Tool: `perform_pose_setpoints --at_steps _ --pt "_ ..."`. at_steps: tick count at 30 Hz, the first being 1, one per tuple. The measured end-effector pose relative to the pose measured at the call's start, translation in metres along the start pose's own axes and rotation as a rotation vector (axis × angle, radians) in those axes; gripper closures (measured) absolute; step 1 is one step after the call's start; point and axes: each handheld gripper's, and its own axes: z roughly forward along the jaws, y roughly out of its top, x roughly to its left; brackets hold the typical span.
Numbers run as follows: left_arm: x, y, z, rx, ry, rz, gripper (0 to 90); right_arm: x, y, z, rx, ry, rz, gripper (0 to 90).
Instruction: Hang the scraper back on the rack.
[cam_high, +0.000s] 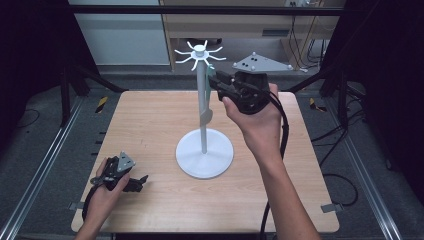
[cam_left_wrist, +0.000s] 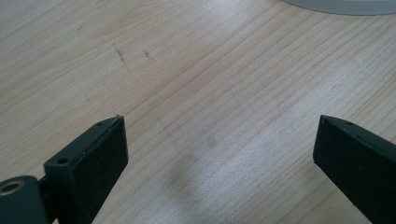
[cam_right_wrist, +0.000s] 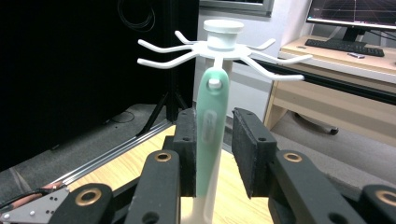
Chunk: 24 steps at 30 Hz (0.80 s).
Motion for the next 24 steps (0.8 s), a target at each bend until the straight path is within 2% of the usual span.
perform_pose_setpoints --at_steps 8,24 --pt "0.0 0.0 0.0 0.0 0.002 -0.002 2.9 -0.004 -0.008 -0.014 -0.001 -0.011 0.001 71.4" --pt "0.0 0.0 0.0 0.009 0.0 0.004 2.9 -0.027 -0.048 -0.033 0.041 -0.058 0.052 71.2"
